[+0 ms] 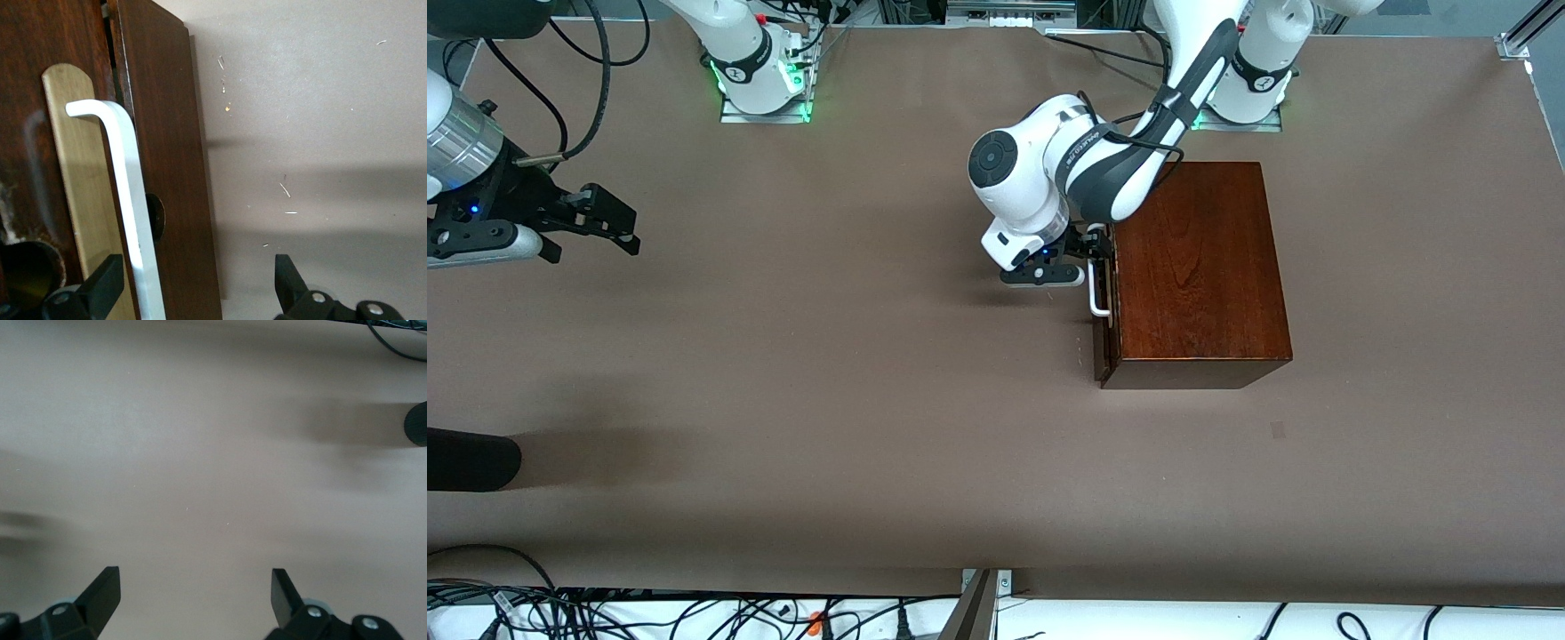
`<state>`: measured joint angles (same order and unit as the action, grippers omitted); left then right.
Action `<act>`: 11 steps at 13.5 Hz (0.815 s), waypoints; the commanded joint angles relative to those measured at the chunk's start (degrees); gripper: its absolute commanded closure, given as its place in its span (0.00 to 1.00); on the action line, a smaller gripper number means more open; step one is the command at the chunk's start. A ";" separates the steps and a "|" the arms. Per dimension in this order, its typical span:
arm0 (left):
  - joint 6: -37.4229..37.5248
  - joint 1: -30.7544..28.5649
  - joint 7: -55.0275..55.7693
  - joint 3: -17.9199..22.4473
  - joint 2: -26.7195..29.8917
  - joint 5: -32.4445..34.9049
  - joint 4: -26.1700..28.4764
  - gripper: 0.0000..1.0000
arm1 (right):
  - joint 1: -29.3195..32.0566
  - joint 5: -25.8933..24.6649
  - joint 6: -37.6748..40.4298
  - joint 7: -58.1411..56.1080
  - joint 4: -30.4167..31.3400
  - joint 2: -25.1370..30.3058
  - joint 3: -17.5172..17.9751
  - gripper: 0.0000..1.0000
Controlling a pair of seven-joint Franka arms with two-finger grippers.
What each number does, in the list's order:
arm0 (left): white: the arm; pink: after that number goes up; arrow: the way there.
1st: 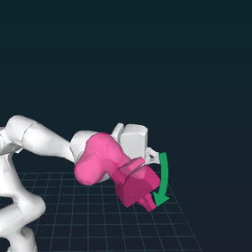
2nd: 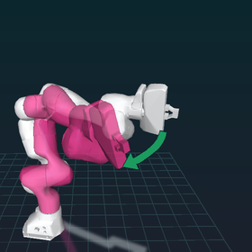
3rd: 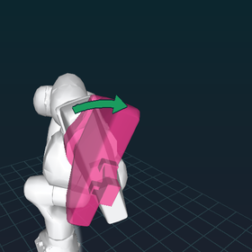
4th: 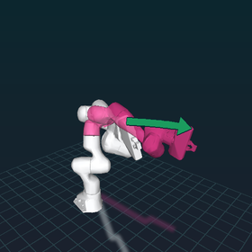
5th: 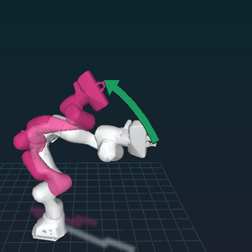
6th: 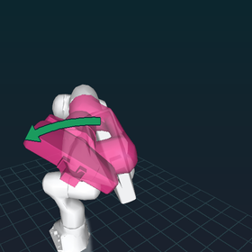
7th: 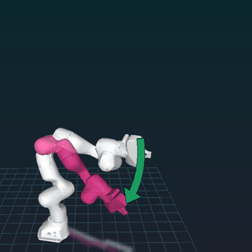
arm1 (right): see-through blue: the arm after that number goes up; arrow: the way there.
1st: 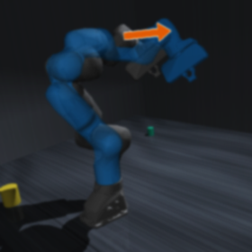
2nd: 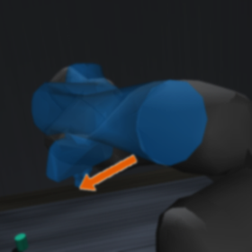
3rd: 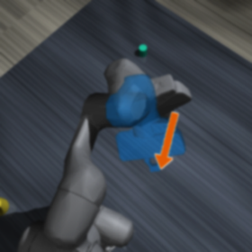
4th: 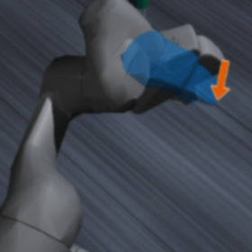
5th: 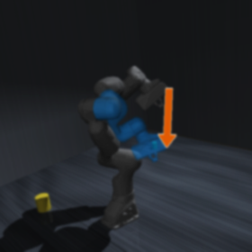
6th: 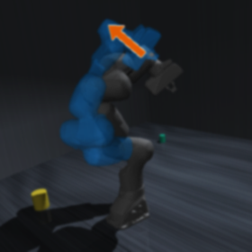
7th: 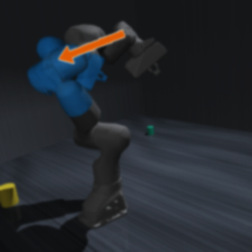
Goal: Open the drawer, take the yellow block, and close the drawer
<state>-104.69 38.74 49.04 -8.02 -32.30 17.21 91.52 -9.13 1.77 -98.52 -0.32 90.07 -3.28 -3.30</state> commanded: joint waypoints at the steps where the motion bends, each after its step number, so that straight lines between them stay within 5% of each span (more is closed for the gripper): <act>1: -0.95 0.81 1.94 0.20 -0.75 1.51 -0.20 0.00 | 0.26 1.04 0.09 0.15 -0.95 -0.24 -0.04 0.00; 11: -5.26 1.95 2.03 -0.16 -3.64 -4.98 -5.37 0.00 | 0.26 1.04 -0.09 0.15 -0.95 -0.24 0.05 0.00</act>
<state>-108.90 39.42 50.69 -8.15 -33.23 14.69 90.72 -9.13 1.77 -98.67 -0.32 90.07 -3.28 -3.30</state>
